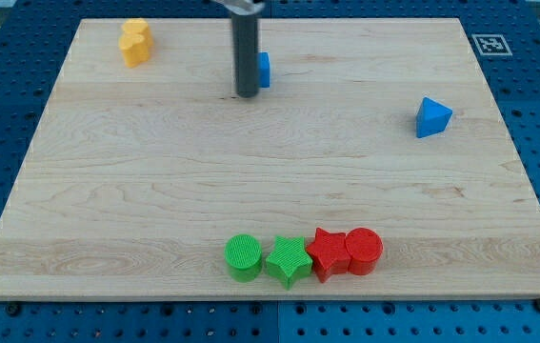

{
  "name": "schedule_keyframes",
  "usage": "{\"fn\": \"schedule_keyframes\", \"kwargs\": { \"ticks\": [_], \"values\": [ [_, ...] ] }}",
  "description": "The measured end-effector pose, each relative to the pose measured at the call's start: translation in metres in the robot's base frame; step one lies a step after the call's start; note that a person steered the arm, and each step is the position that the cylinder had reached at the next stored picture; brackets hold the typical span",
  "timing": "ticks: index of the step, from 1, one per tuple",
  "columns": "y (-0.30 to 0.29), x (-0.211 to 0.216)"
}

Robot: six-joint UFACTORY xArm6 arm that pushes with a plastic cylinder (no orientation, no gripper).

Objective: Push the blue cube right to the yellow heart

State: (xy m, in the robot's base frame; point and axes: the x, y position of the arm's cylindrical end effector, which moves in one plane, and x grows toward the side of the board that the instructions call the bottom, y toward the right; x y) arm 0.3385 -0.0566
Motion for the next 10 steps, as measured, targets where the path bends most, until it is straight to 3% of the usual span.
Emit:
{"fn": "schedule_keyframes", "kwargs": {
  "ticks": [1,3,4,6,7,9,10],
  "values": [
    [-0.01,-0.006],
    [0.067,0.028],
    [0.075,0.021],
    [-0.01,-0.017],
    [-0.019,-0.02],
    [0.065,-0.005],
    [0.069,-0.025]
  ]
}}
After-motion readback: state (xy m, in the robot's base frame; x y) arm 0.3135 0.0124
